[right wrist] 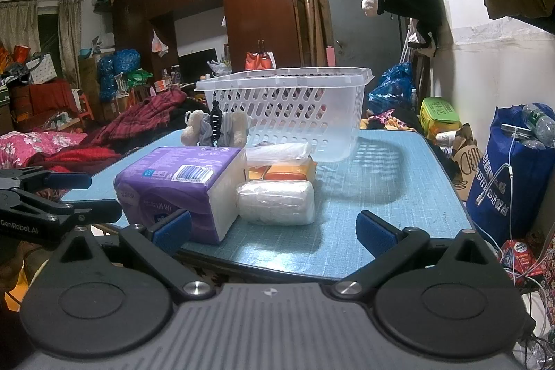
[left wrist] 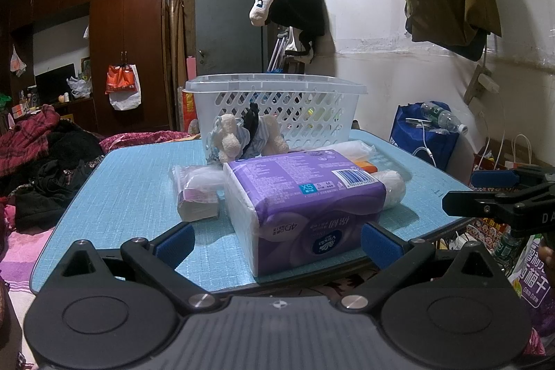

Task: Organize objects

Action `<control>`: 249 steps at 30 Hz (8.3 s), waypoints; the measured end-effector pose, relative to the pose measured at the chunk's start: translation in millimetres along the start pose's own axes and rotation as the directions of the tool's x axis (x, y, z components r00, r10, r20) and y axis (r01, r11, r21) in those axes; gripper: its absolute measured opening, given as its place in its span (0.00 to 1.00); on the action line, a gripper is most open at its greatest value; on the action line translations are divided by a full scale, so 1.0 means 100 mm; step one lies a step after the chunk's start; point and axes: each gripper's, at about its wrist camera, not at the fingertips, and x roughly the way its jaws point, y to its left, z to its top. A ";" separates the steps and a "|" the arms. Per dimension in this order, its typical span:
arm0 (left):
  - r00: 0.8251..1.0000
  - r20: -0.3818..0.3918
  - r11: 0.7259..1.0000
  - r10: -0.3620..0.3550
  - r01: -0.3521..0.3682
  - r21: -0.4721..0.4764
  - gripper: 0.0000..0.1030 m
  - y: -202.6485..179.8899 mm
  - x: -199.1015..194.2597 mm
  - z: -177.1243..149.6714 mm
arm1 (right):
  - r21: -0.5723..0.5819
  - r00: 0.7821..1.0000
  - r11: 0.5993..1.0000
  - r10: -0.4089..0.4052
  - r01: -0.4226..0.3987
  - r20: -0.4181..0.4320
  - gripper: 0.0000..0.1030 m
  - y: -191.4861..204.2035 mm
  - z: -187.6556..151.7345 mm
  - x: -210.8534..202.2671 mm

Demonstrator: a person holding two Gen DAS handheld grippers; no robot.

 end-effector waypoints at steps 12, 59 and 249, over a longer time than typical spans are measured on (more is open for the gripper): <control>1.000 0.001 1.000 0.000 0.000 0.002 1.00 -0.01 0.00 0.00 | -0.001 1.000 1.000 0.002 -0.002 0.010 1.00 -0.01 0.00 0.00; 0.951 0.156 0.960 -0.268 0.249 0.131 0.59 0.38 0.36 -0.36 | -0.196 0.937 0.921 0.347 -0.336 0.026 0.50 0.13 -0.15 0.49; 0.998 0.056 0.994 -0.025 0.031 -0.108 0.85 0.86 1.05 0.34 | 0.029 0.993 0.996 0.078 -0.081 0.091 0.90 -0.64 0.28 0.70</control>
